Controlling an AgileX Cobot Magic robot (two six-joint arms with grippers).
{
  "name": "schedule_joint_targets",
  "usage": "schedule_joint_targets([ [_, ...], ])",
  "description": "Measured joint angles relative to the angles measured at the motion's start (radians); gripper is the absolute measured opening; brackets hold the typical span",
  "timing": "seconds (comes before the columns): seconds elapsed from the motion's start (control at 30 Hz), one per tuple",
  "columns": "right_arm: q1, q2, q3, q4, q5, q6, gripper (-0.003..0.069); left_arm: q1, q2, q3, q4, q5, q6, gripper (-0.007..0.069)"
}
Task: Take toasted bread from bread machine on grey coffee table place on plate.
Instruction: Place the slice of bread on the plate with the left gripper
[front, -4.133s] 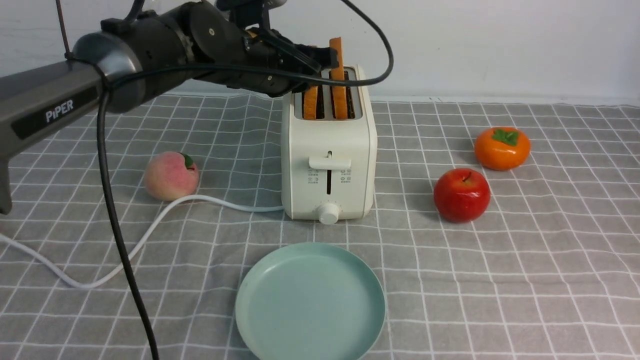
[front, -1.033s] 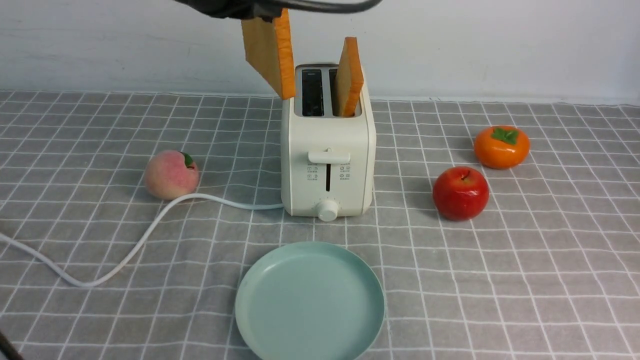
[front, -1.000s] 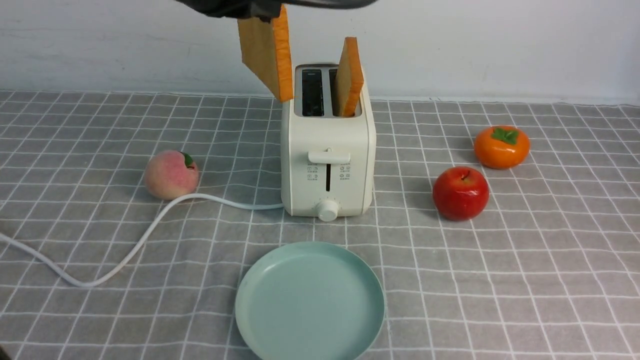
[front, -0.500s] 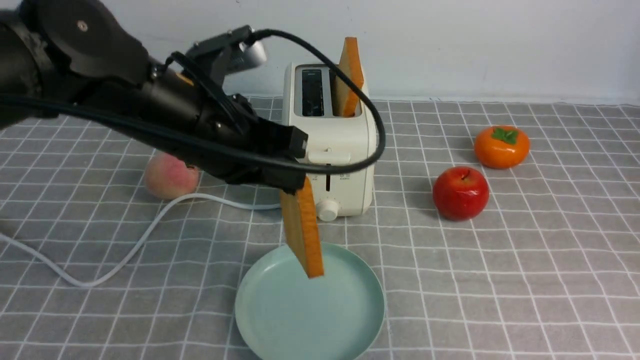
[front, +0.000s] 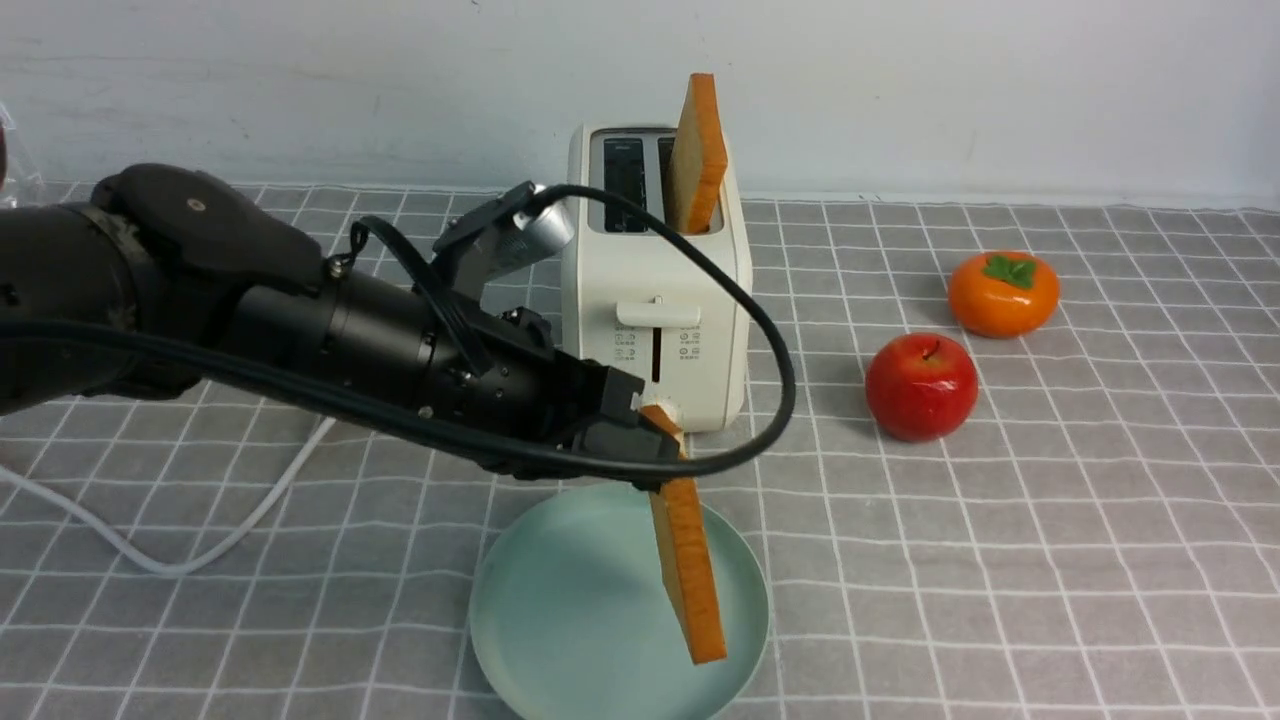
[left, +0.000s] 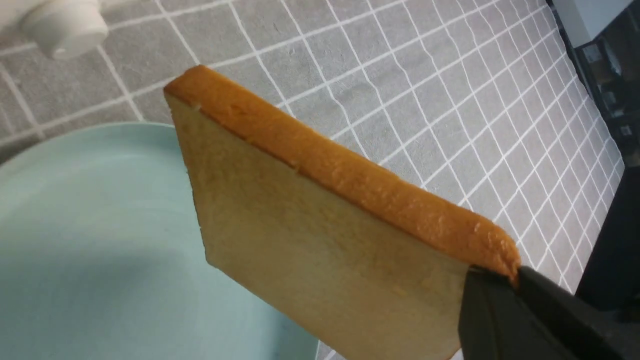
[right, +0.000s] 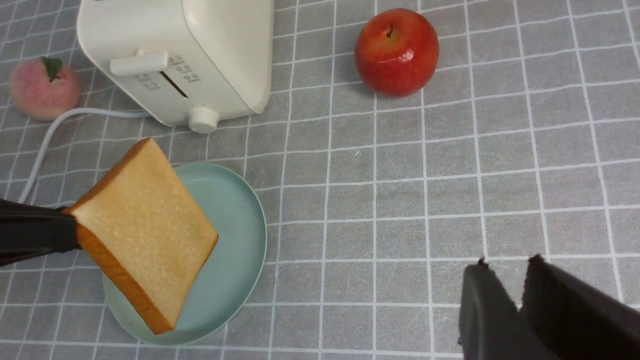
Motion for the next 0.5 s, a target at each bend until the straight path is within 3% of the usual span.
schedule_joint_targets([
  [0.33,0.000,0.000,0.000,0.005,-0.002,0.000,0.0129,0.000,0.026,0.023,-0.088,-0.011,0.113,-0.0013],
  [0.5,0.000,0.000,0.000,0.006,-0.002,0.000,0.0133,0.000,0.094,0.027,-0.168,-0.002,0.233,-0.0013],
])
